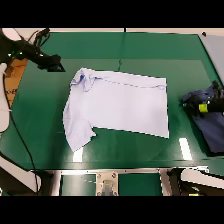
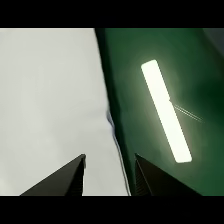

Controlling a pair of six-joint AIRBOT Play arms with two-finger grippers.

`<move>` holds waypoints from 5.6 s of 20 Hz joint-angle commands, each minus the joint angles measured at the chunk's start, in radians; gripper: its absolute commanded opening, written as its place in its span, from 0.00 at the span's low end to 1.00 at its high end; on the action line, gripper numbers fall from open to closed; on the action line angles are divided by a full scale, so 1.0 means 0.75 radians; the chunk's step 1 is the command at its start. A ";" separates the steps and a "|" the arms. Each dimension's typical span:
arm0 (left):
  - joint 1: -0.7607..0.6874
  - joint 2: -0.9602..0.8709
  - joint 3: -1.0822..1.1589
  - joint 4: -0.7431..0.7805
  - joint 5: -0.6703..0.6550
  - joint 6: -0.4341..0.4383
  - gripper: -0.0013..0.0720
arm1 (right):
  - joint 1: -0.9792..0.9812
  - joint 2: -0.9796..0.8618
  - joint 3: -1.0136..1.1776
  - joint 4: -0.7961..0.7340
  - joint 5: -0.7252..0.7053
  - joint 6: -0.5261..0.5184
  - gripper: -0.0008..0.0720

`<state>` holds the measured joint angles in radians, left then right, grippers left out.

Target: Fold the shirts.

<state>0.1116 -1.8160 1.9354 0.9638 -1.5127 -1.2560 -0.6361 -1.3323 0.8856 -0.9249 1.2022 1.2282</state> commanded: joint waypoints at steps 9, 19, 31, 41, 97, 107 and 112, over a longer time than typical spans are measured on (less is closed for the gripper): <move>0.518 0.394 -0.848 -0.229 -0.079 0.233 0.05 | 0.097 -0.022 -0.398 -0.043 0.024 -0.072 0.51; 0.540 0.444 -0.903 -0.206 -0.026 0.197 0.05 | 0.095 -0.014 -0.257 -0.082 0.018 -0.022 0.03; 0.392 0.636 -1.795 -0.390 0.519 0.184 0.65 | -0.018 0.004 -0.130 0.011 -0.042 -0.013 0.03; 0.074 0.635 -1.866 -0.419 0.733 0.153 0.11 | -0.018 0.004 -0.130 0.011 -0.040 -0.013 0.03; -0.132 0.076 -0.425 -0.149 0.889 -0.005 0.05 | 0.385 -0.669 0.880 0.300 -0.459 0.024 0.03; -0.061 0.077 -0.499 0.155 0.316 -0.200 0.05 | 0.252 -0.656 0.701 0.078 -0.020 0.030 0.03; -0.062 0.076 -0.610 0.141 0.355 -0.200 0.05 | 0.251 -0.651 0.658 0.031 0.060 0.032 0.03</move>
<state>0.0658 -1.7584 1.5158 1.0660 -1.2369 -1.4017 -0.4454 -1.8236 1.3991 -0.8761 1.1942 1.2533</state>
